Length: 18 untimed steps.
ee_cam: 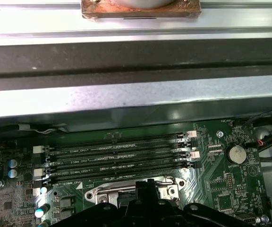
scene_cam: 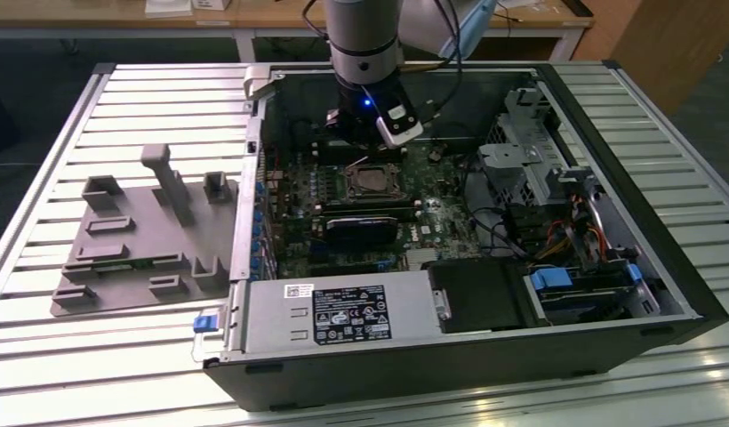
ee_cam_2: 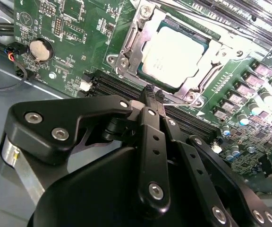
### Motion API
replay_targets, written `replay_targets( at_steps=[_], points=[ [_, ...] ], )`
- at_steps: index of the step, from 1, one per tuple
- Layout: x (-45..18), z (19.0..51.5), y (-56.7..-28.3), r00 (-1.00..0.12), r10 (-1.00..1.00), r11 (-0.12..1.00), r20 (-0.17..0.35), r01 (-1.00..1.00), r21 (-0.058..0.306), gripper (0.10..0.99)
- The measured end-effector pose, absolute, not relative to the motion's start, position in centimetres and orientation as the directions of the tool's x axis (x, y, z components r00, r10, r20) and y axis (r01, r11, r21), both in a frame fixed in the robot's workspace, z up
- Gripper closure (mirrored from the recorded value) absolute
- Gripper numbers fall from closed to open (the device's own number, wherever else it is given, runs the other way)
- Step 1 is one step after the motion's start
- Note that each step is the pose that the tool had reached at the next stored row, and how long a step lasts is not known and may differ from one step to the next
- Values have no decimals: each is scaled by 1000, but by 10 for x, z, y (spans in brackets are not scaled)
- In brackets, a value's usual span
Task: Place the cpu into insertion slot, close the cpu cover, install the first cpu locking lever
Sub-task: 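Close the cpu cover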
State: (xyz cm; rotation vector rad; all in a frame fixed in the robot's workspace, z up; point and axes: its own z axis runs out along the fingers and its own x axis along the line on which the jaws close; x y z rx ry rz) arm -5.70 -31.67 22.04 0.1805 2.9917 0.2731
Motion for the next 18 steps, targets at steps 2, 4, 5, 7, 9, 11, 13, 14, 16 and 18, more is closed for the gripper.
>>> replay_targets(
  at_steps=[2,4,5,7,9,11,13,14,16,18],
  points=[
    [-57,220,-317,-984,132,976,-123,108,188,984],
    [-57,219,-317,-983,133,976,-129,107,189,984],
    [-57,219,-317,-982,133,976,-134,107,190,984],
    [-57,218,-317,-980,133,976,-148,104,191,984],
    [-57,217,-317,-979,133,976,-156,102,192,984],
    [-57,217,-317,-979,133,976,-156,102,192,984],
    [-57,217,-317,-979,133,976,-156,102,192,984],
    [-57,217,-317,-979,133,976,-156,102,192,984],
    [-57,217,-316,-979,133,976,-156,102,192,984],
    [-57,216,-316,-978,133,976,-158,102,192,984]
  ],
)
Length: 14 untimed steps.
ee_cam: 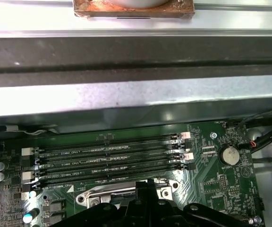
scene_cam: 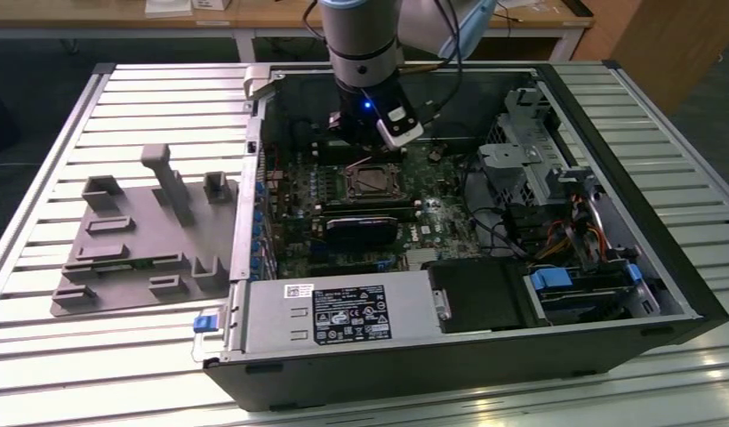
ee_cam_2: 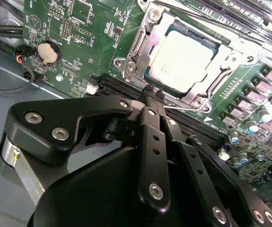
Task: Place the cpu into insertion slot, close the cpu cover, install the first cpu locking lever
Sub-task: 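Close the cpu cover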
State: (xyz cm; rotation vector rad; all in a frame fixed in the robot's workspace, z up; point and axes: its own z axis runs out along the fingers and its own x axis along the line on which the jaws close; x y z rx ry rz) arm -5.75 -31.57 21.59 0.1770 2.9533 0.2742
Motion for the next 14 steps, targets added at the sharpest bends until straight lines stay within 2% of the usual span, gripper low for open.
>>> replay_targets(
  at_steps=[14],
  points=[
    [-62,211,-313,-976,141,976,-169,108,187,984]
  ],
)
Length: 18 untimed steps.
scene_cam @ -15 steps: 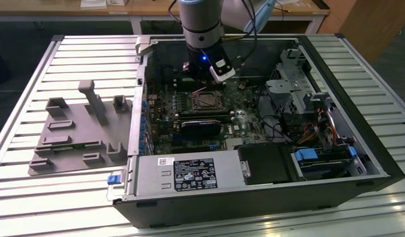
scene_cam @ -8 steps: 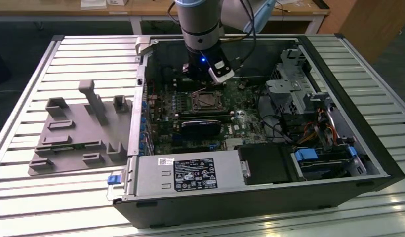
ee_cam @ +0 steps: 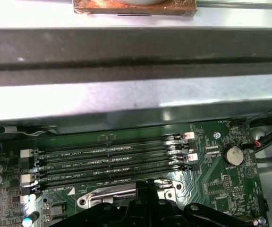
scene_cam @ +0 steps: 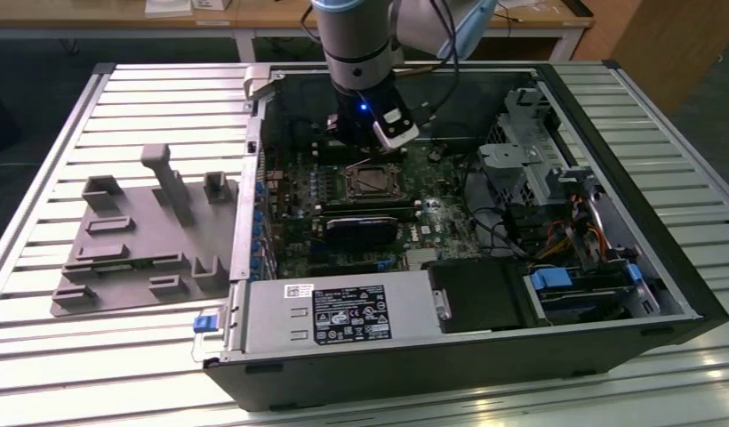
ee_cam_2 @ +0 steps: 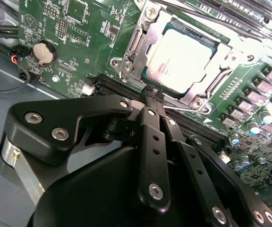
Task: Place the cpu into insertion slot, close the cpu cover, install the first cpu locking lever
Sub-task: 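Close the cpu cover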
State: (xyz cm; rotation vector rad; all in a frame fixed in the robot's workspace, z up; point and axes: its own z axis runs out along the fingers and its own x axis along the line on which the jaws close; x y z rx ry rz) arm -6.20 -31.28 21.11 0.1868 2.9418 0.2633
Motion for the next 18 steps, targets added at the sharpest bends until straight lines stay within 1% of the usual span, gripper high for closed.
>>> replay_targets(
  at_steps=[18],
  points=[
    [-62,210,-301,-965,200,970,-171,170,176,984]
  ],
)
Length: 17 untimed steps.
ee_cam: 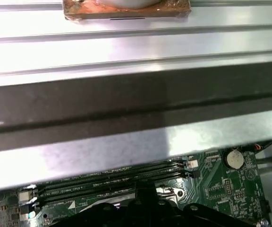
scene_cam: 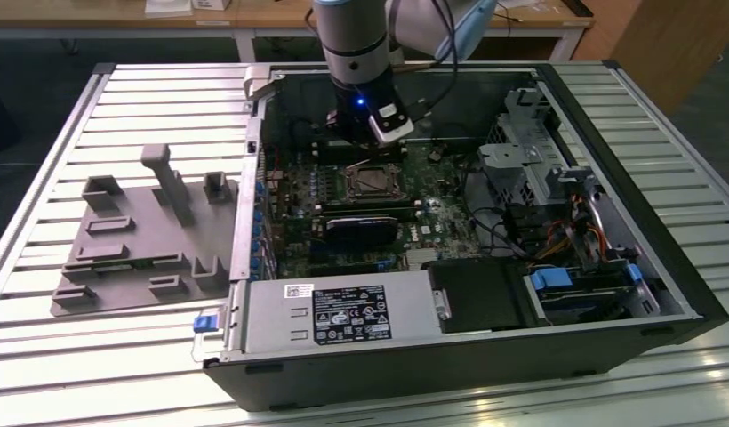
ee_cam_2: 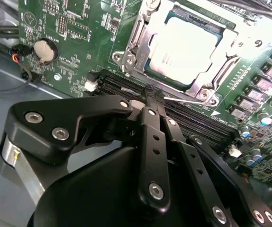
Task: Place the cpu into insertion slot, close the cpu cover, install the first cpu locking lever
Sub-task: 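Close the cpu cover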
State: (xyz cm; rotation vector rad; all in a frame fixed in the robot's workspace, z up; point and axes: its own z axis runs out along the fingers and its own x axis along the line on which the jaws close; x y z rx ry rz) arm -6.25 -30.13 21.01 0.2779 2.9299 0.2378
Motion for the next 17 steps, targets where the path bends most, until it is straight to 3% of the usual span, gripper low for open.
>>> replay_targets(
  at_steps=[17],
  points=[
    [-63,206,-293,-935,309,944,-172,280,176,984]
  ],
)
